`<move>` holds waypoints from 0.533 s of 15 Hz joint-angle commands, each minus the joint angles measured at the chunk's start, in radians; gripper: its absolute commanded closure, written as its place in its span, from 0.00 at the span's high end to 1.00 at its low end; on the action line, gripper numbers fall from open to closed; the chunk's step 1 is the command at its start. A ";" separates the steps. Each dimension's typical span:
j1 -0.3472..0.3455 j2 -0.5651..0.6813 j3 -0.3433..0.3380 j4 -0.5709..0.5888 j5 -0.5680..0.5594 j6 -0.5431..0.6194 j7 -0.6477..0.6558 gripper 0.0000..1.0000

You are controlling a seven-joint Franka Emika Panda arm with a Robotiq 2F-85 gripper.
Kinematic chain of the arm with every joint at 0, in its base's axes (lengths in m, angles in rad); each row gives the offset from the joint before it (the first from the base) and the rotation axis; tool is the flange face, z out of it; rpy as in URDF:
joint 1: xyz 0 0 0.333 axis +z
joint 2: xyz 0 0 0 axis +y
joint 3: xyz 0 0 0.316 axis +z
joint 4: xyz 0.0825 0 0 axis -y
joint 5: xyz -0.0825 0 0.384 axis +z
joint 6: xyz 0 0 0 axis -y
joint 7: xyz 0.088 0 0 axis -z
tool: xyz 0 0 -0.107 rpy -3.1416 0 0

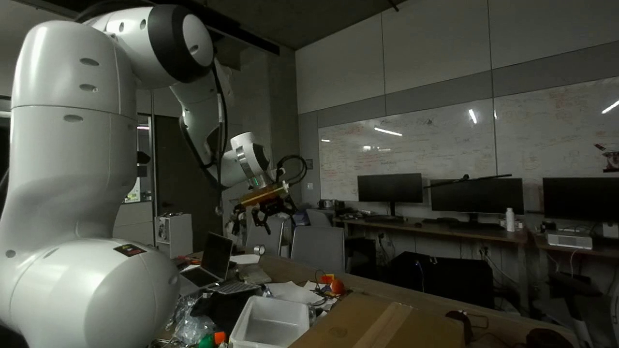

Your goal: Pick up the fabrics from the plastic dish and put them on the table. Pick up the plastic dish from the box and put it on the table.

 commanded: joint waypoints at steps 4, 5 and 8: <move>-0.092 -0.195 -0.117 -0.011 0.360 -0.254 -0.154 1.00; -0.112 -0.221 -0.139 -0.031 0.367 -0.257 -0.135 1.00; -0.172 -0.289 -0.202 -0.081 0.381 -0.260 -0.109 1.00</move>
